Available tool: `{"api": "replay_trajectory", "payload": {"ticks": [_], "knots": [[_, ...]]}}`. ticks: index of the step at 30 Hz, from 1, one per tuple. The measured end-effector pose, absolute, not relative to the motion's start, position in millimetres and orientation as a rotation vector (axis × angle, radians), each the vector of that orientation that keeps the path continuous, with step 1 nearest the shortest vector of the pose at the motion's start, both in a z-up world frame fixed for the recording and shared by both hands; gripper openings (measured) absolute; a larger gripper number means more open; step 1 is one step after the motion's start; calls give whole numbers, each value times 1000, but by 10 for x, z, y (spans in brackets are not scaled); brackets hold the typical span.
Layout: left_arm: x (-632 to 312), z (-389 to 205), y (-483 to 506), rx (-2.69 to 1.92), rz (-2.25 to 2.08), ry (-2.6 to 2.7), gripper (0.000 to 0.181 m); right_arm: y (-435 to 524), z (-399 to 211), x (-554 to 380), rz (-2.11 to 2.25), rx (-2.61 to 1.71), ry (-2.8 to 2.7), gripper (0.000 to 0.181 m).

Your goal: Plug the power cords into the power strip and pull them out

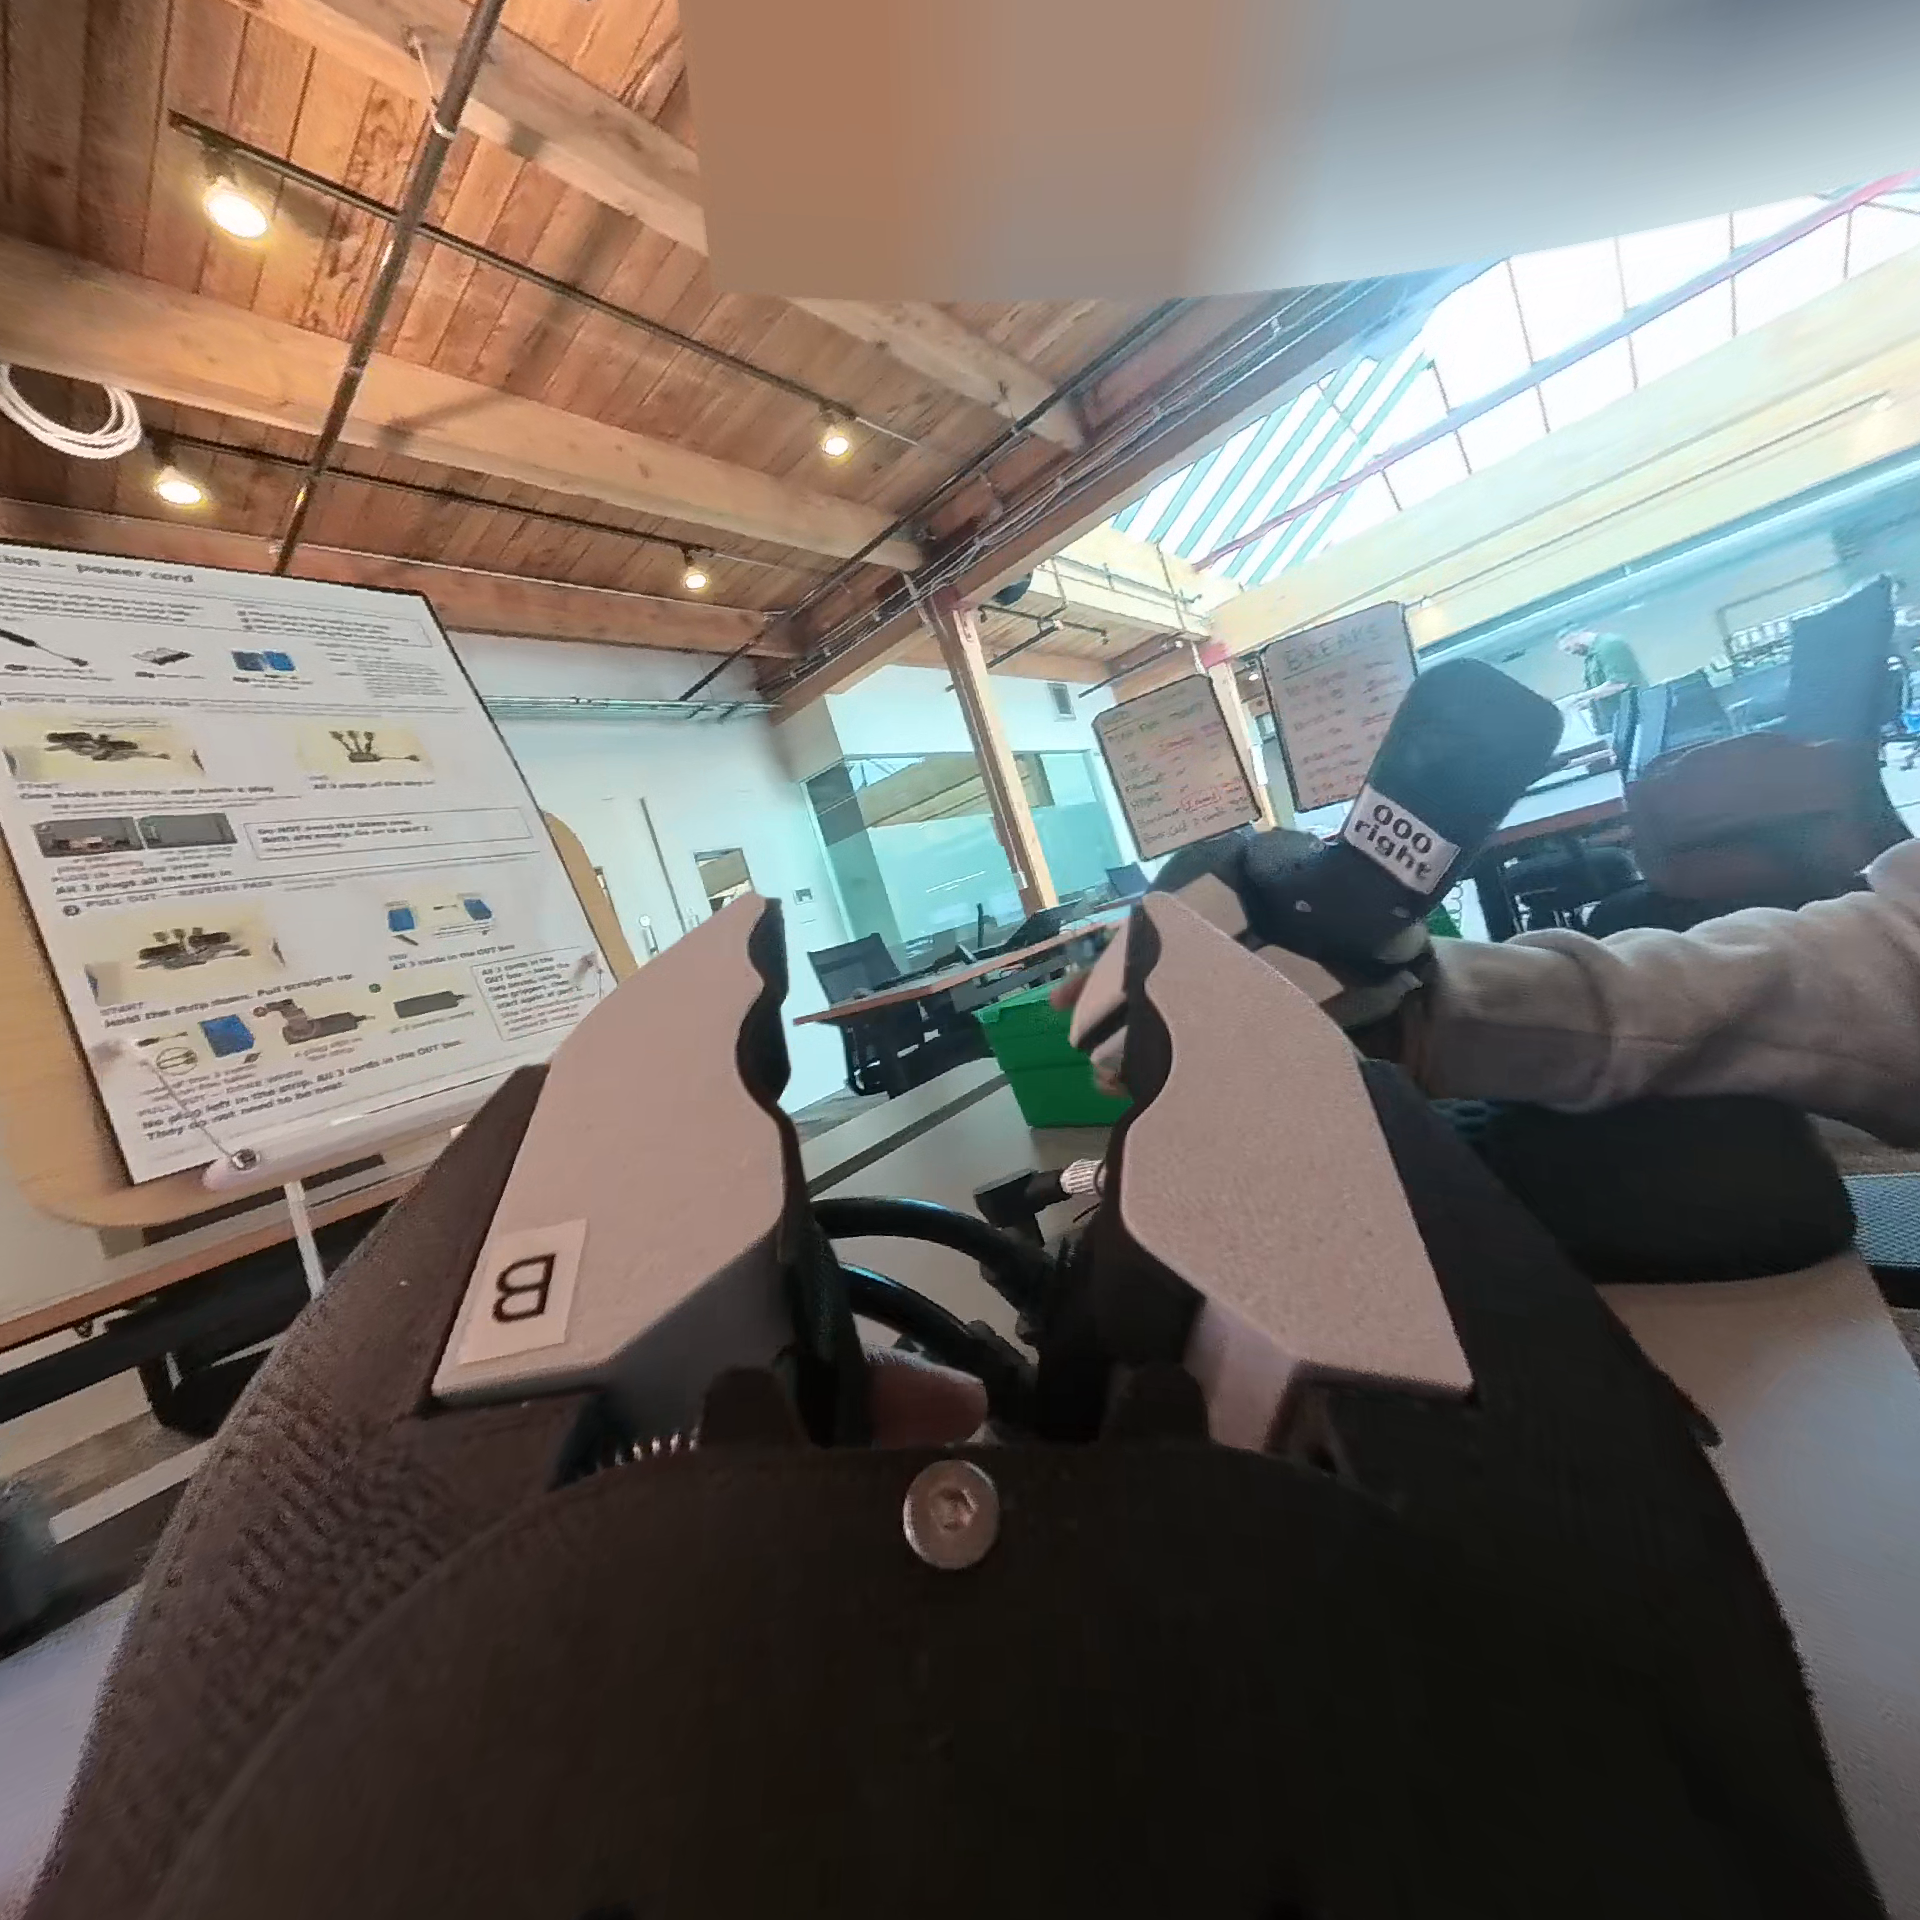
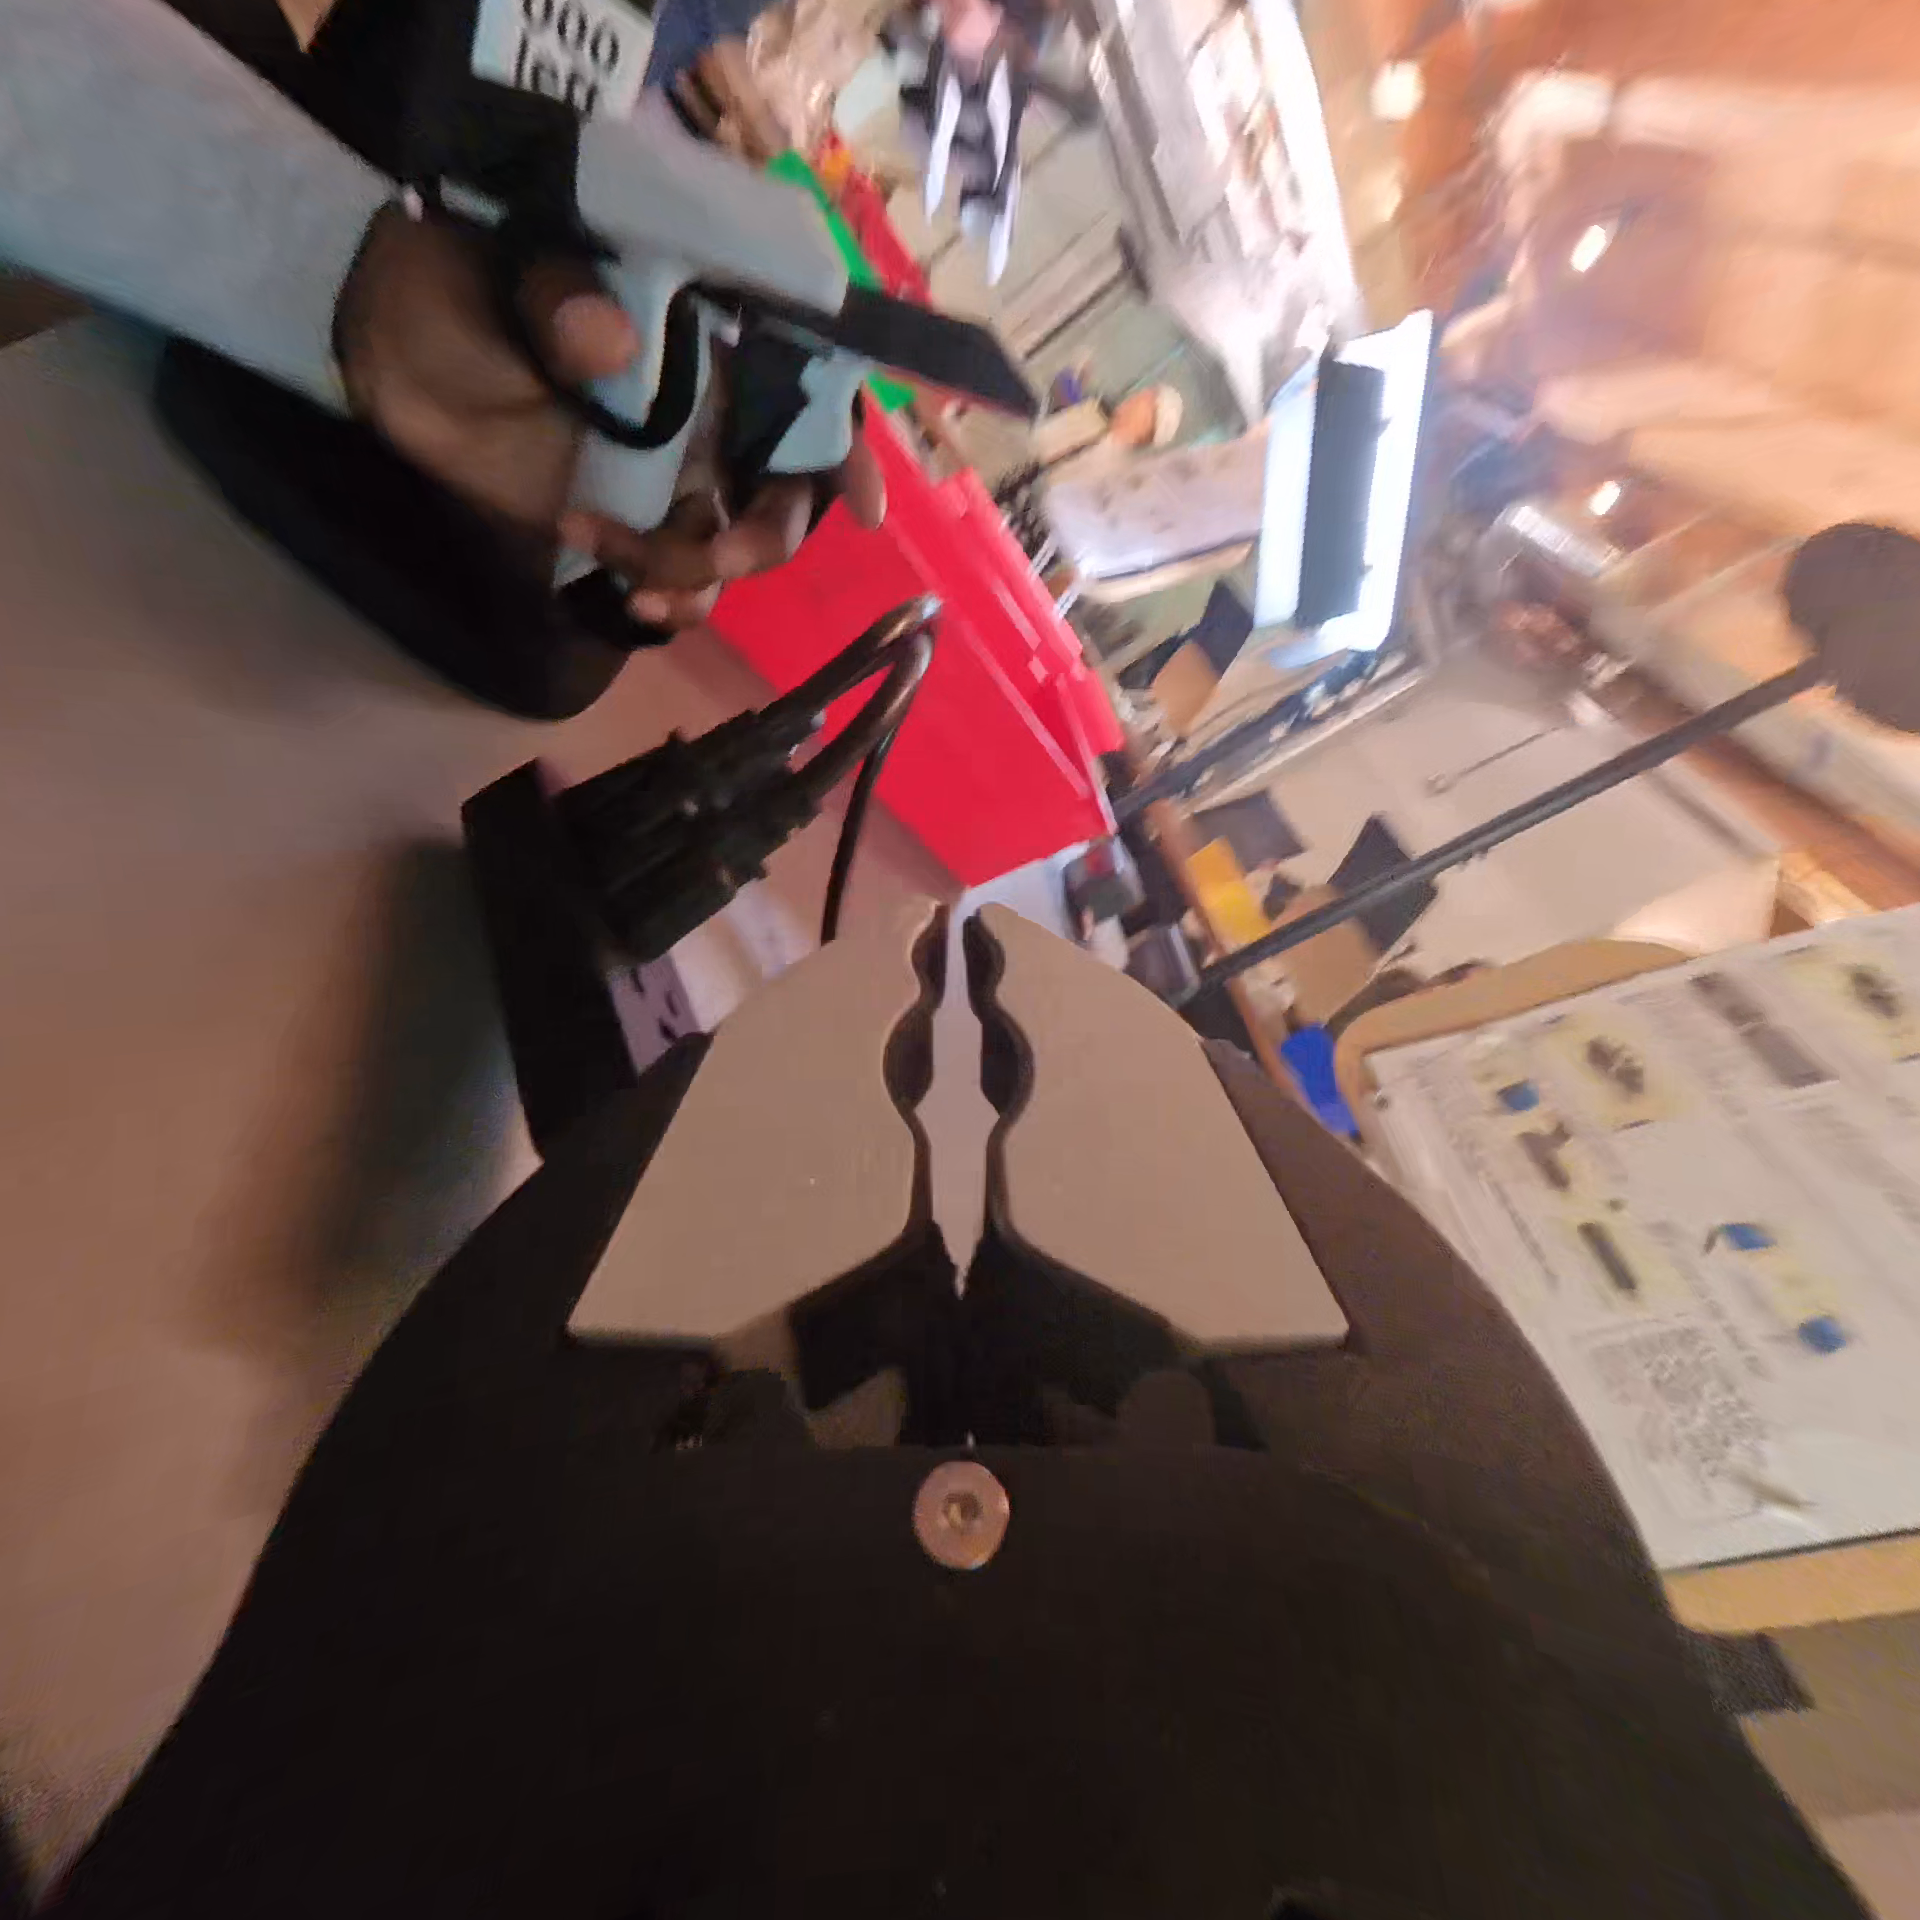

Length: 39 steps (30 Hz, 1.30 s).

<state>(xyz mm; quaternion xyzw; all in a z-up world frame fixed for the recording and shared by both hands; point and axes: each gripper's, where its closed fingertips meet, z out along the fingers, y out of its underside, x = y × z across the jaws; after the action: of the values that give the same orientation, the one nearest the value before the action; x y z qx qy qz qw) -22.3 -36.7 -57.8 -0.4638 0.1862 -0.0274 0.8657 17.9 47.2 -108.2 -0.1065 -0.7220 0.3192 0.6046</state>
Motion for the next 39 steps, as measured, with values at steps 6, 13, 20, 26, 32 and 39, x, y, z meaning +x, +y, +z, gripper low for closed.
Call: {"api": "replay_trajectory", "payload": {"ticks": [6,13,20,26,32,39], "knots": [[-277,-649,-282,-1031,-2,377,62,309,-1508,221,967,-528,-2027,3],[-281,-672,-270,-1063,-29,364,58,377,-2007,281,965,-820,-2309,2],[-122,-859,-429,-1445,-410,391,60,357,-2033,294,1046,-869,-2318,5],[45,-1436,-441,-1805,-387,565,61,353,-2031,288,1077,-871,-2305,6],[97,-1996,-140,-2158,-284,678,73,349,-2028,291,1109,-896,-2303,6],[79,-2138,25,-2259,-321,728,45,346,-2026,293,1139,-911,-2300,7]]}}
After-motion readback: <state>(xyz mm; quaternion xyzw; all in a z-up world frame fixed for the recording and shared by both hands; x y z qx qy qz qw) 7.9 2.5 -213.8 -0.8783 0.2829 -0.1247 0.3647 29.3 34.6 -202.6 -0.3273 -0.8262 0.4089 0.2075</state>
